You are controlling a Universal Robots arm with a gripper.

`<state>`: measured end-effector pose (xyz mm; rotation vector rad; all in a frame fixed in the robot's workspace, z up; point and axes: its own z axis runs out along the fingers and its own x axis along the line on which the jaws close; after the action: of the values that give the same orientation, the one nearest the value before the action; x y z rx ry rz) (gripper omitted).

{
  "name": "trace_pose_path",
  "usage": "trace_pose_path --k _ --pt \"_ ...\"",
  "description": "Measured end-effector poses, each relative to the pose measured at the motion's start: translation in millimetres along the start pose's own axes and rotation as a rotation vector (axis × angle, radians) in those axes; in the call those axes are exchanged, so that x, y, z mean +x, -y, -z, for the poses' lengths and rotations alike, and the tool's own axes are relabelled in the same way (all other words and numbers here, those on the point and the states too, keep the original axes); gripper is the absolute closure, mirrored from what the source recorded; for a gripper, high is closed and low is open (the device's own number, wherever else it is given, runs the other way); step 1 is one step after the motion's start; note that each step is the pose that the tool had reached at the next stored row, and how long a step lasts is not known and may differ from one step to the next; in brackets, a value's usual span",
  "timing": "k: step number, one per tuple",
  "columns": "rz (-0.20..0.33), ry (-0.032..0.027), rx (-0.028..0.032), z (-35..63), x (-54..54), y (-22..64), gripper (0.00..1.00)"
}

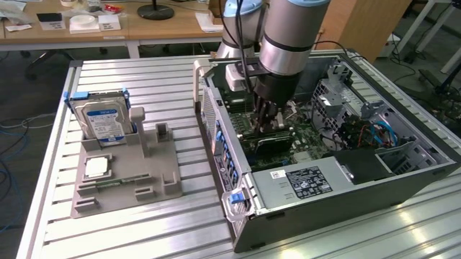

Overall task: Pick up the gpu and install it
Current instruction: 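Press down on the gpu until it lock into place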

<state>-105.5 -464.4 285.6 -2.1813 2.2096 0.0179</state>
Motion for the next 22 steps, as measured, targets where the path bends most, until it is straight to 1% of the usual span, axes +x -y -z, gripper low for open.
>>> trace_pose_path --k 5,7,9,10,11,13,14,15,18,22 --pt "0.0 0.0002 0.0 4.4 0.2 -8.4 0.89" --pt "0.0 0.0002 0.0001 8.3 0.2 -10.5 0.89" --pt "0.0 0.0001 -0.0015 12.4 0.2 -11.4 0.89" --pt "0.0 0.0003 -0.0035 12.5 0.3 -11.7 0.89" --pt "0.0 0.0002 -0.008 12.6 0.3 -12.0 0.89" --pt "-0.001 -0.0002 -0.0194 12.6 1.1 -12.3 0.89" --pt "-0.001 -0.0003 -0.0234 12.6 2.1 -12.7 0.89" --pt "-0.001 -0.0004 -0.026 12.7 3.8 -13.1 0.89" --pt "-0.001 -0.0004 -0.0295 12.8 9.3 -15.3 0.89" --pt "-0.001 -0.0004 -0.031 12.5 14.5 -23.8 0.89"
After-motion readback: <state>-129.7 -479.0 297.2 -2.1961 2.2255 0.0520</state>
